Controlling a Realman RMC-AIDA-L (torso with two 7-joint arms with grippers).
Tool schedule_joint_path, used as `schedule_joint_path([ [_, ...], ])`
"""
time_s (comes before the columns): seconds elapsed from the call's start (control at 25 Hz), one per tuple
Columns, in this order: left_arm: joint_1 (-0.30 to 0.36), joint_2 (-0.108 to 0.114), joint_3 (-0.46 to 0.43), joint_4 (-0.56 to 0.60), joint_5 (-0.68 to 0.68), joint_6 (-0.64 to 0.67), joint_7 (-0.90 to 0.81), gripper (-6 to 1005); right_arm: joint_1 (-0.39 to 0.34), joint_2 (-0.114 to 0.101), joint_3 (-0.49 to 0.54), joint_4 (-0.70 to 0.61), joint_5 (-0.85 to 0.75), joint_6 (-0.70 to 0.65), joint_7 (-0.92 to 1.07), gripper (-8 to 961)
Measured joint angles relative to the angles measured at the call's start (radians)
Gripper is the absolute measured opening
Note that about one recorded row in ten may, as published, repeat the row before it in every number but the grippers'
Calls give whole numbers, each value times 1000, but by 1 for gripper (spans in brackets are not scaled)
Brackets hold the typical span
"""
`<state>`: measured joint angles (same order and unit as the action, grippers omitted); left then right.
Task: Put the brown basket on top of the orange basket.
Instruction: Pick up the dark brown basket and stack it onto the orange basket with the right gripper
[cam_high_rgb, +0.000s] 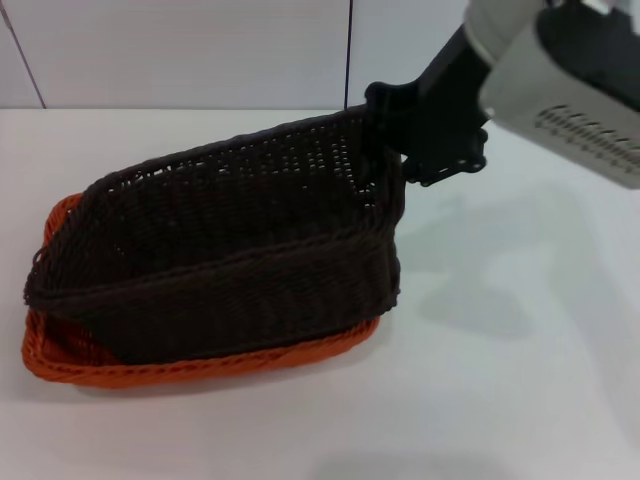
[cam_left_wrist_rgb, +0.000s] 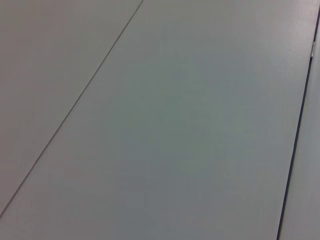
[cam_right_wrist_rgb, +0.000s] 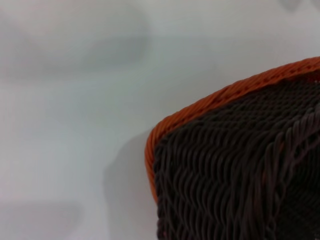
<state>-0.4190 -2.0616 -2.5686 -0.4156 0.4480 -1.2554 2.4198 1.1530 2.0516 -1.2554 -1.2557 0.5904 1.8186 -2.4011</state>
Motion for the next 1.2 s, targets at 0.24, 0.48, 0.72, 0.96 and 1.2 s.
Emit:
schedule_joint_path([
  [0.24,3,0,0,10,0,-28,2,450,60,17,1,97,-63,-8,30,218],
  [0.48,10,0,2,12,0,-42,3,450,52,27,-44,75,-68,-17,72,246],
  [0.72,20,1,3,15,0,-62,3,450,23,30,-124,-3,-44,-25,165,278],
  [0.96,25,0,-2,21,0,-87,0,450,-18,30,-171,-112,-5,-24,242,341],
  [1.2,31,2,-4,20,0,-91,-5,450,-77,29,-183,-220,21,-10,270,342],
])
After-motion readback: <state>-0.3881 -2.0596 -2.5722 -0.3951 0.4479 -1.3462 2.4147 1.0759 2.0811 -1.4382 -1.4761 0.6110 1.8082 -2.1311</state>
